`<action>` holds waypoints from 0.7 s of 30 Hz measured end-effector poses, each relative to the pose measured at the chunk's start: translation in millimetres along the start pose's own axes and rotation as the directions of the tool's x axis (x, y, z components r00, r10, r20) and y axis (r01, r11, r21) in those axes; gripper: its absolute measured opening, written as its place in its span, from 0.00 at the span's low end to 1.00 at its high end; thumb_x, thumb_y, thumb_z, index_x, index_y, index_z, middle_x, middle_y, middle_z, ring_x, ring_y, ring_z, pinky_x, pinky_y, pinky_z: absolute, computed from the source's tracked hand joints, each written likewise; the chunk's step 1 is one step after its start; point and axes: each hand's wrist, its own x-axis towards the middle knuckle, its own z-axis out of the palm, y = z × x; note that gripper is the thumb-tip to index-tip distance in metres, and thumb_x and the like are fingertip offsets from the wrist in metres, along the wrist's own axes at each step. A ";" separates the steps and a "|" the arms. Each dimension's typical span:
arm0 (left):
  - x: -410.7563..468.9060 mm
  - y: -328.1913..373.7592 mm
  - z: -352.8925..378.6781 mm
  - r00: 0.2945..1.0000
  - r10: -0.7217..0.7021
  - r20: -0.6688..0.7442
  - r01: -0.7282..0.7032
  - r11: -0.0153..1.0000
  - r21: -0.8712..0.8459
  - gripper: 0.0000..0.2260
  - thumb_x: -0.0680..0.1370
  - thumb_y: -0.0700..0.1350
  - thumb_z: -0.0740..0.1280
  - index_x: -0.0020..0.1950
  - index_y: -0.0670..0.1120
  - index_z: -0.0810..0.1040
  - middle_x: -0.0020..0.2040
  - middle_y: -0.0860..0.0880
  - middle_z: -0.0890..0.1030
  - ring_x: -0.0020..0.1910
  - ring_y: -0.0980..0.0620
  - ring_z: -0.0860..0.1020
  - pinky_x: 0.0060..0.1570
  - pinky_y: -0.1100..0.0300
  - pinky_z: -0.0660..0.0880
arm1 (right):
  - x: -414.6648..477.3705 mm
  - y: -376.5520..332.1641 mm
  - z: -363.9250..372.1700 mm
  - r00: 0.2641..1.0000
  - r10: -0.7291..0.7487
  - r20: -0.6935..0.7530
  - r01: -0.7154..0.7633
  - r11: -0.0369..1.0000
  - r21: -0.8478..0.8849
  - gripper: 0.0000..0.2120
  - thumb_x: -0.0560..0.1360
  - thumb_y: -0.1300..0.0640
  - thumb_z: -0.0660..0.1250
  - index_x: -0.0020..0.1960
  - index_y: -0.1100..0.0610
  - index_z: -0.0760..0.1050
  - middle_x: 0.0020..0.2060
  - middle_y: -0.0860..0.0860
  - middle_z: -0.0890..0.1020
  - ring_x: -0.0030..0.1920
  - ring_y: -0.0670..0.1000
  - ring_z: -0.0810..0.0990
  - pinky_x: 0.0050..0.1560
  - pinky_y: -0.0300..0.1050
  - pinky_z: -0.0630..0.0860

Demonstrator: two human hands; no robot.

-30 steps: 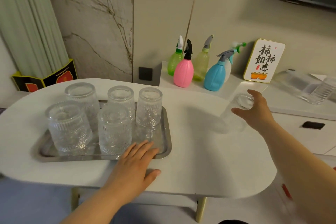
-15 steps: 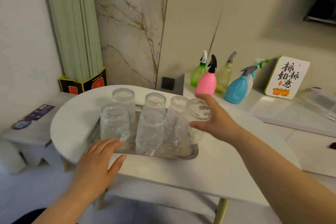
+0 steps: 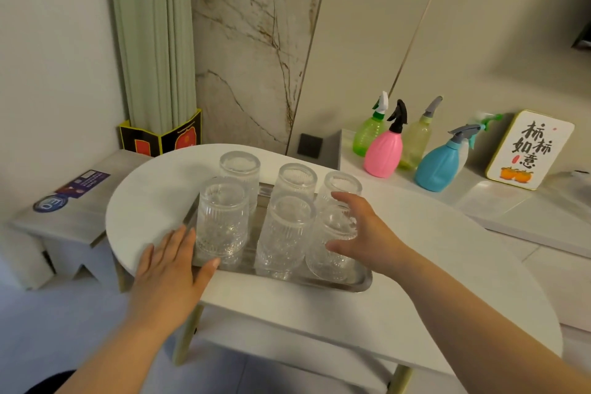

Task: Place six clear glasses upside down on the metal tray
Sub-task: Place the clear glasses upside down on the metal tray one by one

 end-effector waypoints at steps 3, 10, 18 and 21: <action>1.5 -2.8 2.6 1.000 -0.004 0.013 0.003 0.999 0.040 0.29 0.78 0.58 0.53 0.74 0.45 0.50 0.76 0.47 0.52 0.74 0.51 0.48 0.70 0.55 0.42 | 0.3 6.3 5.1 0.999 -0.004 -0.036 0.004 1.000 0.013 0.34 0.67 0.61 0.72 0.68 0.52 0.60 0.68 0.50 0.64 0.65 0.46 0.65 0.59 0.29 0.59; 1.3 -2.8 5.1 0.999 -0.018 -0.051 0.015 0.999 -0.040 0.35 0.74 0.62 0.54 0.72 0.40 0.55 0.73 0.41 0.61 0.72 0.46 0.58 0.70 0.51 0.49 | -4.7 24.9 4.9 0.908 0.224 -0.355 -0.011 0.858 0.513 0.20 0.76 0.52 0.59 0.67 0.47 0.61 0.64 0.45 0.65 0.66 0.47 0.63 0.63 0.42 0.60; 3.7 -1.4 2.8 0.993 -0.101 -0.059 0.094 0.990 -0.108 0.40 0.69 0.52 0.72 0.71 0.37 0.57 0.69 0.36 0.67 0.68 0.41 0.66 0.68 0.50 0.53 | 27.4 24.6 16.8 0.894 0.436 -0.108 -0.104 0.435 0.894 0.24 0.78 0.45 0.46 0.71 0.52 0.58 0.70 0.49 0.65 0.67 0.50 0.67 0.67 0.48 0.62; 4.6 -3.0 2.9 0.993 -0.102 -0.054 0.096 0.990 -0.103 0.41 0.69 0.54 0.71 0.72 0.38 0.55 0.71 0.38 0.65 0.70 0.43 0.63 0.69 0.51 0.51 | 32.0 25.1 23.5 0.930 0.360 -0.080 -0.092 0.436 0.895 0.19 0.78 0.45 0.45 0.60 0.48 0.70 0.51 0.42 0.77 0.49 0.42 0.76 0.52 0.43 0.71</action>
